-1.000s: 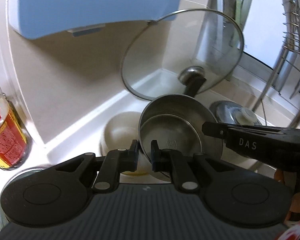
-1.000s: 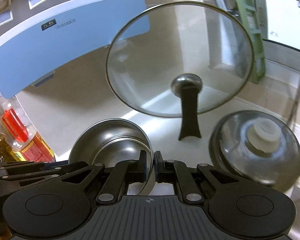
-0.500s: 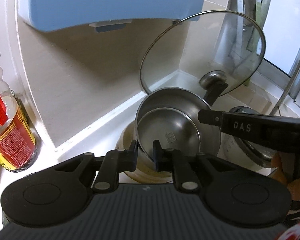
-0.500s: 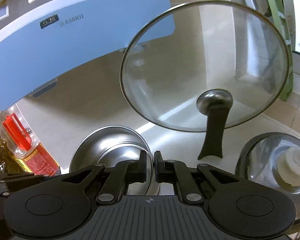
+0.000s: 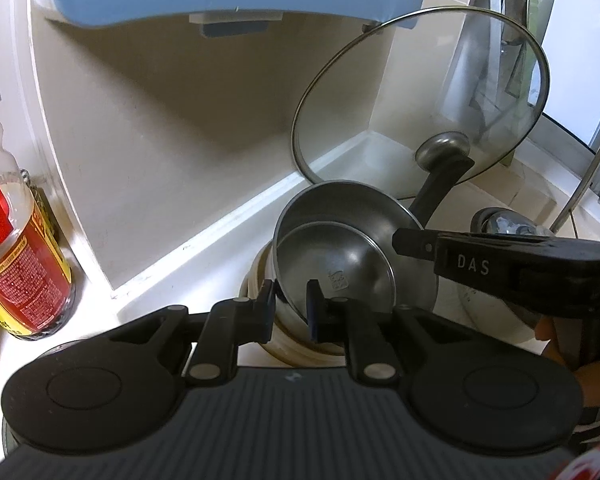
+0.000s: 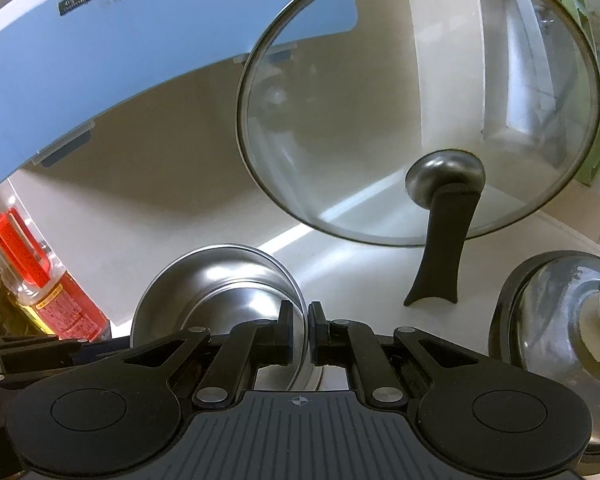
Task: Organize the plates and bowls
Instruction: 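Carry the steel pot with the right tool over the stacked bowls and lower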
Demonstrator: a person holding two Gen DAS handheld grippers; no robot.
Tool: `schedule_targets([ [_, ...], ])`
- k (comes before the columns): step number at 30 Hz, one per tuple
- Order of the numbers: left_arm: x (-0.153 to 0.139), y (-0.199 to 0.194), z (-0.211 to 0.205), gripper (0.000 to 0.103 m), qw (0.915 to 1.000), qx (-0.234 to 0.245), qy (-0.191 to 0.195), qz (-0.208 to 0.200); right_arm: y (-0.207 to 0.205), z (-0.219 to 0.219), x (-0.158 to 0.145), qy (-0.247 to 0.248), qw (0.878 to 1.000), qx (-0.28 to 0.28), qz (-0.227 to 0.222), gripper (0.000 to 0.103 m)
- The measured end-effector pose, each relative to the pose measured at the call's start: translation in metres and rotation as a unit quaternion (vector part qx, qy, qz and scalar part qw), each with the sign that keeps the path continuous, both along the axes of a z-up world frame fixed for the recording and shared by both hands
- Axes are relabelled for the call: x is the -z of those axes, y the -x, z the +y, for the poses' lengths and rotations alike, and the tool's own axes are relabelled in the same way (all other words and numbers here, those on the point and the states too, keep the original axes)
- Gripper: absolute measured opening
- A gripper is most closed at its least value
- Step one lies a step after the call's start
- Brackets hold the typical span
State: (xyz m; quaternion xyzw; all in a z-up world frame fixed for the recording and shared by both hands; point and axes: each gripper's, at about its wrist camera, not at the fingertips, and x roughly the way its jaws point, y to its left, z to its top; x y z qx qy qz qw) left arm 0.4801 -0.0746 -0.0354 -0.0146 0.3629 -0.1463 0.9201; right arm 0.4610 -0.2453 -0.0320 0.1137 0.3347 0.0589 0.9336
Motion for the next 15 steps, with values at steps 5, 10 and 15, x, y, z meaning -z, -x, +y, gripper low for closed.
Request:
schedule_targets([
  [5,0.0024,-0.002,-0.0008,0.014,1.0,-0.001,0.002,0.007,-0.0035,0.0012,0.0009,0.002,1.0,0.001,0.007,0.008],
  [10,0.0056,-0.0044,0.0001,0.015,0.9999,-0.003,0.004,0.015,-0.0076,0.0007,0.0051,0.002,1.0,0.0,0.016,0.008],
  [15,0.0066,-0.0054,0.0007,0.014,0.9998,-0.004,0.006,0.018,-0.0103,0.0009,0.0069,0.001,1.0,-0.001,0.019,0.008],
])
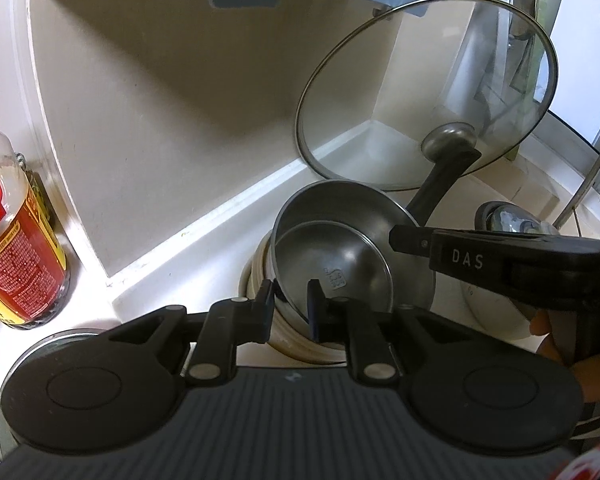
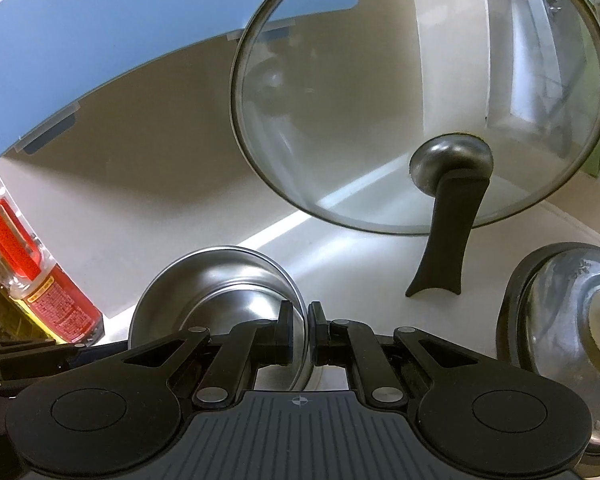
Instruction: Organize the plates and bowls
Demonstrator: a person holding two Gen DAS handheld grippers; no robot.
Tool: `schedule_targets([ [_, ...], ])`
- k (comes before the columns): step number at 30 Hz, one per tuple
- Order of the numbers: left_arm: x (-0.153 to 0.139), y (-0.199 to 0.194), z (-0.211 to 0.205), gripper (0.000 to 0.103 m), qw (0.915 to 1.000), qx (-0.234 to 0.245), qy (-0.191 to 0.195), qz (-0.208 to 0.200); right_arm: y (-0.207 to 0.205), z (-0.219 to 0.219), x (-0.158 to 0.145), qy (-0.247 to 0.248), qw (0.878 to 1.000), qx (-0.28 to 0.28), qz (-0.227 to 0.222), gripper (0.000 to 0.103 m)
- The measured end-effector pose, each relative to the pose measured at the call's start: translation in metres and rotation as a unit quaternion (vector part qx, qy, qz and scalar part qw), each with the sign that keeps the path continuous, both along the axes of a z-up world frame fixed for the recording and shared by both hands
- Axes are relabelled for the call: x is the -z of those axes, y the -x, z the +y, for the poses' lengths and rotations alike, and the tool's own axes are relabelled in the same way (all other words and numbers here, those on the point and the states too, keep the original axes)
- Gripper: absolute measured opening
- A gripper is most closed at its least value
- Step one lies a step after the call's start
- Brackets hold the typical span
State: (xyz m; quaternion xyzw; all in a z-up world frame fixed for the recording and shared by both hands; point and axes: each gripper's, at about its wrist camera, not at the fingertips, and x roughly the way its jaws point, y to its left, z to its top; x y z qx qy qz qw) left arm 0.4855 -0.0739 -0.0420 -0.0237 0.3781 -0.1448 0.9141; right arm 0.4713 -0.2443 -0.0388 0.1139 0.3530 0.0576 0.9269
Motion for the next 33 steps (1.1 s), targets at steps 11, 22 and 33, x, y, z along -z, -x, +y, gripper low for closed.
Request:
schedule_targets([
  [11,0.0003,0.0008,-0.0018,0.017,1.0,0.005,0.002,-0.002,-0.0007,-0.0012,0.0018,-0.008,1.0,0.0,0.002,0.008],
  [22,-0.0016,0.0027,0.0008,0.017,1.0,0.003,0.004,-0.005,0.0013,-0.0002,0.0012,-0.01,1.0,-0.004,0.004,0.008],
  [33,-0.0071,0.0066,0.0062,0.019,0.9999,-0.003,0.007,-0.015,0.0044,-0.0008,-0.0014,-0.021,1.0,-0.003,0.006,0.008],
])
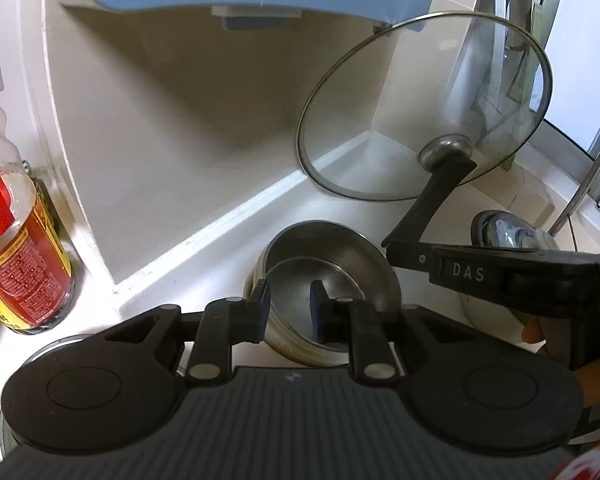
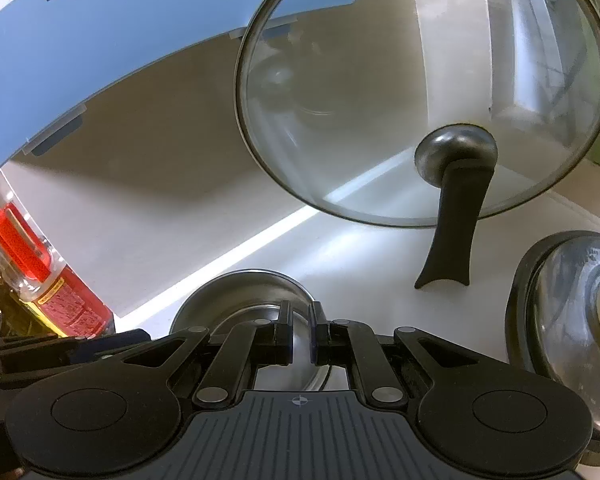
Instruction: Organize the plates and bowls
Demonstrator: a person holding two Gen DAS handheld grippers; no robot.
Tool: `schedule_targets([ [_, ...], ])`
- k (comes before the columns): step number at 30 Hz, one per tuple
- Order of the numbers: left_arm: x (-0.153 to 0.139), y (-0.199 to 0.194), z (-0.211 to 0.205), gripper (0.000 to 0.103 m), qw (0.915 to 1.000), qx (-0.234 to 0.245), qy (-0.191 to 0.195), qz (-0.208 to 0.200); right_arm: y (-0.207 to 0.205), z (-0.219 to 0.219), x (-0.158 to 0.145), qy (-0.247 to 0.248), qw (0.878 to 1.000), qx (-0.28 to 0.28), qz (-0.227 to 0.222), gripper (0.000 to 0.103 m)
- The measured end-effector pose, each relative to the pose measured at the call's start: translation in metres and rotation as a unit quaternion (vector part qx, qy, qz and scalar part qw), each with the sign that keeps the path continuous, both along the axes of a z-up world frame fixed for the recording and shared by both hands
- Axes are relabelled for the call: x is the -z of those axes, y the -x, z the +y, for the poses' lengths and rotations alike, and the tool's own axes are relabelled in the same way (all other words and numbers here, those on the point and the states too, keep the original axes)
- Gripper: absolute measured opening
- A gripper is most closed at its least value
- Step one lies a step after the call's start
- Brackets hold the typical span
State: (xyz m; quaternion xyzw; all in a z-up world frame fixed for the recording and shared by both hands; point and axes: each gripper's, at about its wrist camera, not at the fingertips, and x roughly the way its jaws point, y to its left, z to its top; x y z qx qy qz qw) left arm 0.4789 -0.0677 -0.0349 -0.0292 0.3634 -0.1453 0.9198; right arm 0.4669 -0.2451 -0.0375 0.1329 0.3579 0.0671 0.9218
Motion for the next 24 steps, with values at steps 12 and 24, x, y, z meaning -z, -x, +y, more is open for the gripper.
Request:
schedule_targets([
  [12,0.001,-0.008,0.01,0.04,0.9998,-0.021,-0.002,-0.002,0.001,-0.013,0.0,-0.01,1.0,0.025,0.005,0.054],
  [24,0.024,-0.025,0.006,0.042,0.9989,-0.026,0.001,0.039,-0.008,-0.008,0.023,-0.014,0.999,0.015,0.037,0.054],
])
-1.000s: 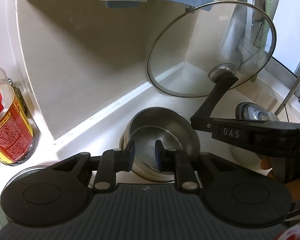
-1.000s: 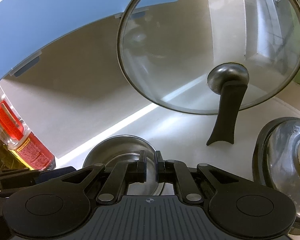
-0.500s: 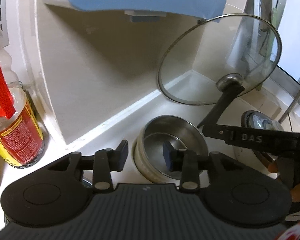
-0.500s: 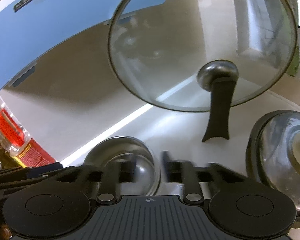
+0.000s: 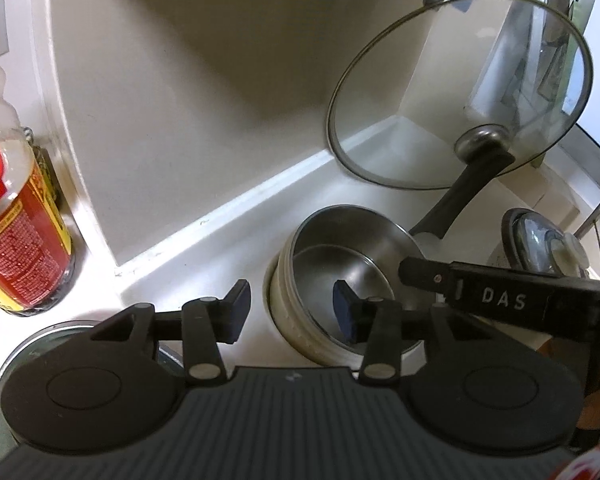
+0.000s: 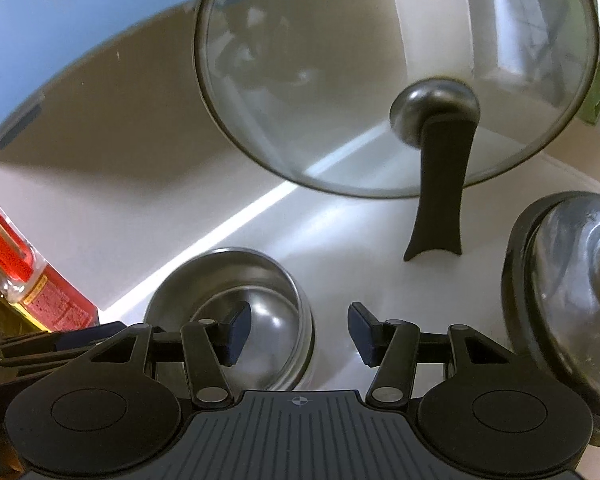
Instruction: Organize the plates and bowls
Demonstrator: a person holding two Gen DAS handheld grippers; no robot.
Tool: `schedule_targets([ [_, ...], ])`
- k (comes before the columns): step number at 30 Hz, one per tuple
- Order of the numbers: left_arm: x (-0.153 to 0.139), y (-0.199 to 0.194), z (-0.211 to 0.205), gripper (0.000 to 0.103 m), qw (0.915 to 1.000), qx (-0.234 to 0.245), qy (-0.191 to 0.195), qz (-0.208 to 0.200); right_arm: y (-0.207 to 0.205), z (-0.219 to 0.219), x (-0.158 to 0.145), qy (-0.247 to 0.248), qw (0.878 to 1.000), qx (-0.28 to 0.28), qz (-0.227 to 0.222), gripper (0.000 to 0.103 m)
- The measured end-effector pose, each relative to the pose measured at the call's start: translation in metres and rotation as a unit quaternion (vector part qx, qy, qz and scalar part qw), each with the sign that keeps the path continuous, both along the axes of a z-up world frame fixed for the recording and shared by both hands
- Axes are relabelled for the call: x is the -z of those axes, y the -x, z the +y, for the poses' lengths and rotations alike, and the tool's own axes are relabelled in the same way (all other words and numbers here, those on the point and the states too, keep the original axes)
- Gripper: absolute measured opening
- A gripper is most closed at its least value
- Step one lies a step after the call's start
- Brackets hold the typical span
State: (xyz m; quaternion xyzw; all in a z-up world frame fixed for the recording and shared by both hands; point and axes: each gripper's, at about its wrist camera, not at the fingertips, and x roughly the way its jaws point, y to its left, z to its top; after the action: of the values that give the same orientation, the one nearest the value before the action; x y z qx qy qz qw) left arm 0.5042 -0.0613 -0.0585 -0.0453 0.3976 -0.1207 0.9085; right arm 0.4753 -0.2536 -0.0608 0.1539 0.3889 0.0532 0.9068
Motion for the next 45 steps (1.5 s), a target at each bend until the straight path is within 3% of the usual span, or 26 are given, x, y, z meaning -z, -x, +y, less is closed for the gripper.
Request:
schedule_targets([
  [11,0.019,-0.016,-0.003,0.036,0.9998,-0.003,-0.005,0.02,-0.008,0.007,0.016,0.01,1.0,0.002,0.012,0.052],
  [14,0.022,-0.018,-0.004,0.033,0.9997,-0.003,-0.003,0.026,-0.011,0.007,0.018,0.01,1.0,-0.003,0.017,0.038],
  [20,0.023,-0.02,-0.006,0.031,0.9997,0.001,-0.006,0.026,-0.014,0.009,0.022,0.017,0.999,-0.006,0.029,0.02],
  [34,0.024,-0.011,-0.004,0.031,0.9995,0.008,-0.007,0.029,-0.007,0.016,0.02,0.045,0.998,-0.025,0.043,0.018],
  [45,0.024,0.028,-0.001,0.031,0.9987,0.032,-0.007,0.039,0.033,0.014,0.017,0.033,0.997,-0.032,0.062,0.018],
])
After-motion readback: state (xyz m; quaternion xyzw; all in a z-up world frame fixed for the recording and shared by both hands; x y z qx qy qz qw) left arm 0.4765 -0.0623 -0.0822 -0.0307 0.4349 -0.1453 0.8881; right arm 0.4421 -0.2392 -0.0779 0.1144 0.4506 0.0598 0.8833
